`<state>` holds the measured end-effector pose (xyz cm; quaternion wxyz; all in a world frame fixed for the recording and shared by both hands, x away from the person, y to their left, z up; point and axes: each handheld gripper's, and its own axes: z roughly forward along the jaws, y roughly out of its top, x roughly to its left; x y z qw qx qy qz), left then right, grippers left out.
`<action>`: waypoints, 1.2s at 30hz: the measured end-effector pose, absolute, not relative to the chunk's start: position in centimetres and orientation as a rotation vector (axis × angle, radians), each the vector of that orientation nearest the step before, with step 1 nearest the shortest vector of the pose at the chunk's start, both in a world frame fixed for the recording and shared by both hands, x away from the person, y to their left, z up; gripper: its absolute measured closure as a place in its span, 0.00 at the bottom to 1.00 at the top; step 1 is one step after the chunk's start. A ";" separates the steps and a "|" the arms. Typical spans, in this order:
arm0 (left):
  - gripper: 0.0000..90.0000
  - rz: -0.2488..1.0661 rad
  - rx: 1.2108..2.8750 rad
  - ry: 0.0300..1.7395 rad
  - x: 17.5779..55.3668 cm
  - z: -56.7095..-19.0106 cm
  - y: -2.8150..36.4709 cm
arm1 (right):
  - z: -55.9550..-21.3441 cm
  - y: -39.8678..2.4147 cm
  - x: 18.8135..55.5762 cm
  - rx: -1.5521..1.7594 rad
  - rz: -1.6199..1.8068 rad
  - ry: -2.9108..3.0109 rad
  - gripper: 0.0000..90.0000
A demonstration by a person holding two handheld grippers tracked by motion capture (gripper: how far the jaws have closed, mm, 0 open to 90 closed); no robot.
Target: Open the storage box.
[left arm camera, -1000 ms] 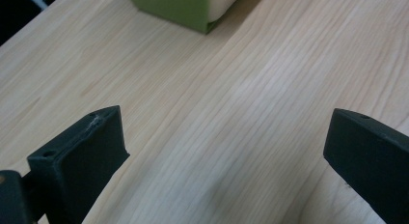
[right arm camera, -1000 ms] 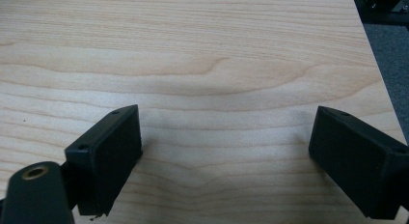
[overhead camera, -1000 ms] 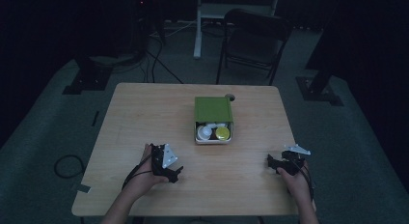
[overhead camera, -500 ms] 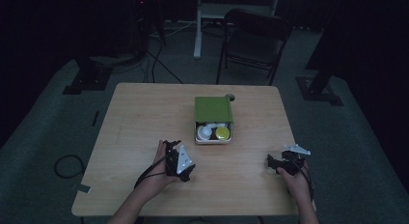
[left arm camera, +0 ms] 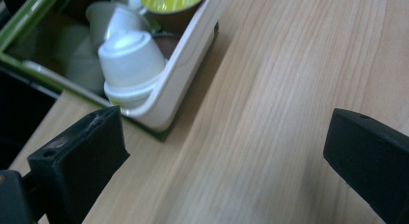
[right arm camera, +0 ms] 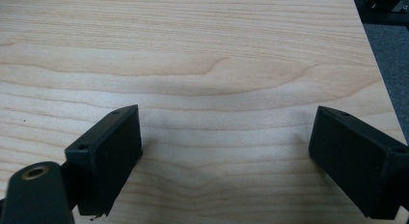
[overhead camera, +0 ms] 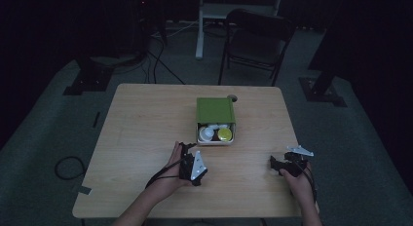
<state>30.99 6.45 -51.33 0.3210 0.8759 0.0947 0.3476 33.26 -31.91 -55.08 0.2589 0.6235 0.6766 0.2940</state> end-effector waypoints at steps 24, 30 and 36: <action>0.27 1.105 2.315 0.064 32.9 -52.5 2.9 | -55.1 -32.0 33.2 1.692 0.802 1.832 0.12; 0.36 1.120 2.329 0.060 33.5 -52.8 2.2 | -55.1 -32.0 33.2 1.692 0.807 1.833 0.12; 0.46 1.159 2.341 0.038 33.8 -52.6 1.6 | -55.1 -32.0 33.2 1.683 0.804 1.843 0.12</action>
